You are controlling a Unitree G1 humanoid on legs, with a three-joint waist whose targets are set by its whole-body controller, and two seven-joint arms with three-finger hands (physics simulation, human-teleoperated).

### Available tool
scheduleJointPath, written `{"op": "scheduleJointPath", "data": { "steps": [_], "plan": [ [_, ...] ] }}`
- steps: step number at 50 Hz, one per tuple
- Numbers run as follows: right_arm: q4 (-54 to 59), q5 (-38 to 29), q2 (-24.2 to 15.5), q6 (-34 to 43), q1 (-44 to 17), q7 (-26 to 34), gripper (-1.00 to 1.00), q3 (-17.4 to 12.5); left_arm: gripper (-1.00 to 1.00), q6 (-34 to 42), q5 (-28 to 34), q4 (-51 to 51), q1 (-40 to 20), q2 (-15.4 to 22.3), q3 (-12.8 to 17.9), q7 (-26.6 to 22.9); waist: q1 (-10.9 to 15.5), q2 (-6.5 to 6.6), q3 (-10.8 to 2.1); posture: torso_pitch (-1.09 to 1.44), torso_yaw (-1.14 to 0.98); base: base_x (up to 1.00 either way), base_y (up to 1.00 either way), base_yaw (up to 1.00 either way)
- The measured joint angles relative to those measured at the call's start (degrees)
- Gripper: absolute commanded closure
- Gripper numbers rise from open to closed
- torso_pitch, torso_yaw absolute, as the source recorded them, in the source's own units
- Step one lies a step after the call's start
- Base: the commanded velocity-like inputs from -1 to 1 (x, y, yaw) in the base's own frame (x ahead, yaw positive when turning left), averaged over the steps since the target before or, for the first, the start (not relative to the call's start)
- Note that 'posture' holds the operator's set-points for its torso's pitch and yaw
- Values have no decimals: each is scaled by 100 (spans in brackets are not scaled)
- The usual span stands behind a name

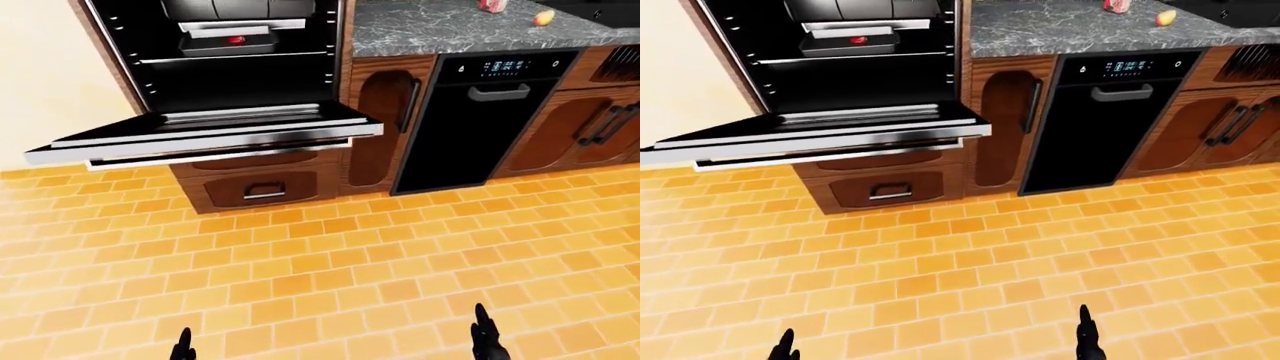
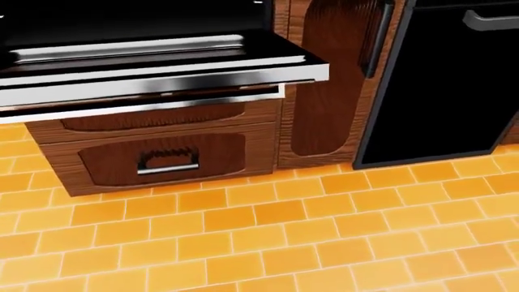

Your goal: Close the oven door.

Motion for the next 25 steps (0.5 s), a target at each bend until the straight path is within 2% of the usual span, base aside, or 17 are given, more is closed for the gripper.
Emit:
{"op": "scheduleJointPath", "data": {
  "steps": [3, 5, 9, 11, 12, 15, 16, 25],
  "plan": [
    [18, 26, 5, 10, 29, -20, -100, -6, -100, 14, 39, 26, 18, -20, -26, -42, -28, -46, -99, 0, 0, 0, 44, 0],
    [-8, 30, 0, -12, 13, -27, -100, 4, -100, 1, 40, 10, 4, 2, -13, -50, -14, 53, -78, 0, 0, 0, 44, 0],
    [-27, 27, -2, -43, 16, -37, -100, 15, -100, -39, 13, -29, -13, 32, 13, -34, -6, 471, -11, 0, 0, 0, 43, 0],
    [-9, 26, -8, -46, 23, -35, -100, 17, -100, -54, 4, -18, 4, 43, 22, -32, 37, 788, -59, 0, 0, 0, 44, 0],
    [1, 31, 56, -23, 10, -38, -100, 20, -100, -11, -2, -1, -25, 84, 32, -22, 86, 736, -53, 0, 0, 0, 44, 0],
    [15, -51, 153, 13, -2, 29, -100, 118, -100, -5, -45, -18, 6, 116, 69, 22, 178, 730, -68, 0, 0, 0, 43, 0],
    [16, -73, 151, 10, 4, 52, -100, 123, -100, -22, -56, -26, 5, 122, 72, 26, 176, 684, -73, 0, 0, 0, 44, 0],
    [-4, -3, 42, -47, 25, -21, -100, 28, -100, -7, -21, 6, 8, 65, 17, -13, 84, 21, 29, 0, 0, 0, 45, 0]
  ]
}}
